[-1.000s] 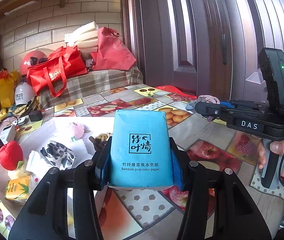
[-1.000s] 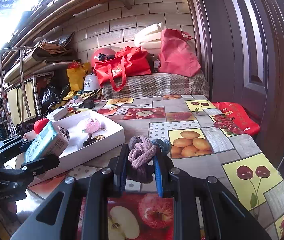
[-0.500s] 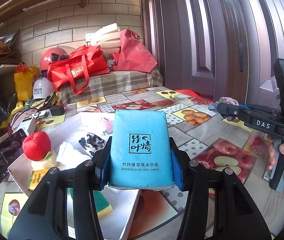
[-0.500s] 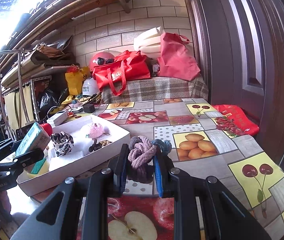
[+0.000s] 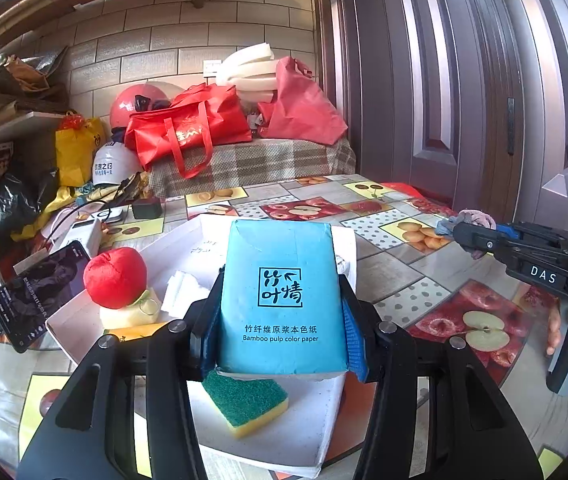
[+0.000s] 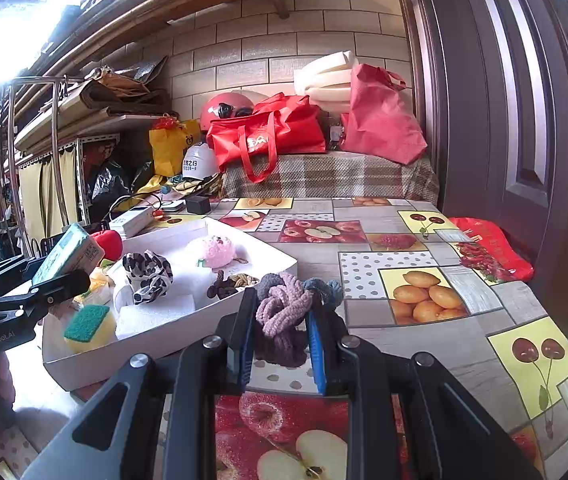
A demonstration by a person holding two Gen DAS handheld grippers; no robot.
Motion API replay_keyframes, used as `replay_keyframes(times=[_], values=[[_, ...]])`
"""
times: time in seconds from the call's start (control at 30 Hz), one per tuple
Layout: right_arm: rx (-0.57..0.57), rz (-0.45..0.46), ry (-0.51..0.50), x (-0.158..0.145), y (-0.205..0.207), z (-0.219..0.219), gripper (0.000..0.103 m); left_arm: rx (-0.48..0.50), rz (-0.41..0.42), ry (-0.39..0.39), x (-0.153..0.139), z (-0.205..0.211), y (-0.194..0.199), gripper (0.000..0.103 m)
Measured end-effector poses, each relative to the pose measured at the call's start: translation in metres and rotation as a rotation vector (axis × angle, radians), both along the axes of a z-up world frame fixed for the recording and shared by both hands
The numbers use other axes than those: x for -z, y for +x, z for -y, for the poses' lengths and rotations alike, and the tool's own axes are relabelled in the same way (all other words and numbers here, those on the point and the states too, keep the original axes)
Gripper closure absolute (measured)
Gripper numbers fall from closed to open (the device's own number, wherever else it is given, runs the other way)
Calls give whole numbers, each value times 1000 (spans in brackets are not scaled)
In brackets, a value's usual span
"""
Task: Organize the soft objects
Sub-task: 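Carry the blue tissue pack and rope toy over the white box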
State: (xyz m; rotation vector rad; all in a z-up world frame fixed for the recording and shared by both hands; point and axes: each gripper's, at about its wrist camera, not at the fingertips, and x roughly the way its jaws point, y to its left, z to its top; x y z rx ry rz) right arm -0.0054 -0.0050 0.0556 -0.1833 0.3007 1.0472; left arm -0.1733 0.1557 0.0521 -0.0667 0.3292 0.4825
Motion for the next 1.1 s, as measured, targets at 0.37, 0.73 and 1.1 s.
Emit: replay_keyframes(times=[0.37, 0.73, 1.1], values=[[-8, -6, -15, 3, -3, -10, 80, -53, -1, 19, 0, -17, -7, 53], [-22, -1, -16, 4, -8, -25, 80, -102, 5, 18, 1, -36, -9, 53], [-55, 34, -23, 4, -16, -52, 80, -220, 48, -11, 1, -75, -15, 53]])
